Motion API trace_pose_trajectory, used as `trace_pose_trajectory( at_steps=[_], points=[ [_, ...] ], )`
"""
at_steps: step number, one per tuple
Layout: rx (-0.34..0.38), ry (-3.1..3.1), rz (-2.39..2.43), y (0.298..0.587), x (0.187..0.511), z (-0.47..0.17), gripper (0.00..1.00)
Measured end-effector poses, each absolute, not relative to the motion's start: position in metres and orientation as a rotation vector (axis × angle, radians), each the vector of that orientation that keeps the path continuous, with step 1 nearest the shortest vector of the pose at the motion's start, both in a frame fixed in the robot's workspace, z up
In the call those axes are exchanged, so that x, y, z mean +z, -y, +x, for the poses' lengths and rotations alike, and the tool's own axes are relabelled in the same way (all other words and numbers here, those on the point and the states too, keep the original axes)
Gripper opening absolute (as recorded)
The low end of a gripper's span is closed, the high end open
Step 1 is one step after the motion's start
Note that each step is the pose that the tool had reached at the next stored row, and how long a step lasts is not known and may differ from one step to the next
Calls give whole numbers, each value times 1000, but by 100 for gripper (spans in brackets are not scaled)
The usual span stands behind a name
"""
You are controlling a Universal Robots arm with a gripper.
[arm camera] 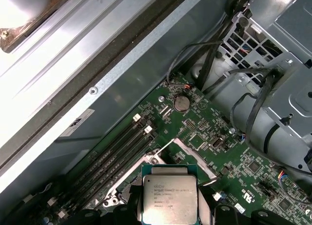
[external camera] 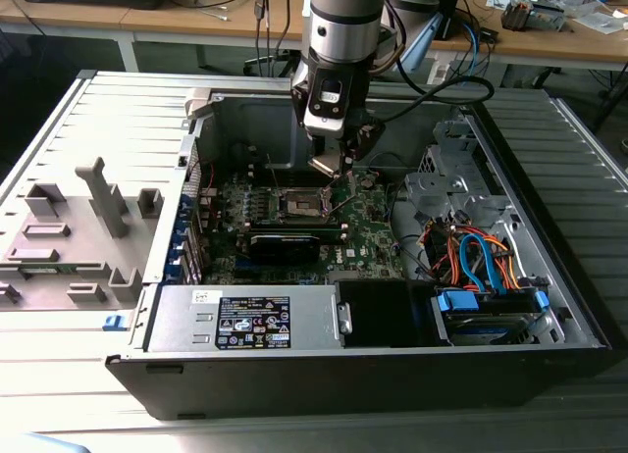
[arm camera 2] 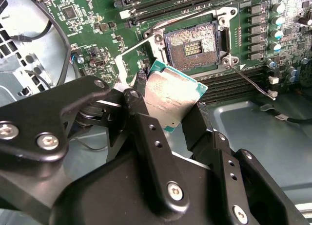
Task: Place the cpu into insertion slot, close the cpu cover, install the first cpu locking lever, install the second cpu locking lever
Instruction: 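Place the cpu into insertion slot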
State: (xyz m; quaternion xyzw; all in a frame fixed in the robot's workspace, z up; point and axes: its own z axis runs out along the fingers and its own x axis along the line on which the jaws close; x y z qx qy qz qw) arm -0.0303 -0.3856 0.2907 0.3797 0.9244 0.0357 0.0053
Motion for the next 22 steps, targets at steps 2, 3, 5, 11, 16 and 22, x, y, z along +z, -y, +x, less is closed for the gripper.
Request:
trace_pose_trajectory(
  at_steps=[2, 3, 5, 11, 16, 22],
  points=[
    [112, -2892, 1194, 386, 291, -30, 54],
    [112, -2891, 1196, 386, 291, -30, 54],
    [112, -2889, 1200, 386, 291, -30, 54],
    [112, -2885, 1211, 386, 290, -30, 54],
    [112, -2881, 1220, 386, 290, -30, 54],
    [112, -2875, 1232, 386, 290, -30, 54]
  ],
)
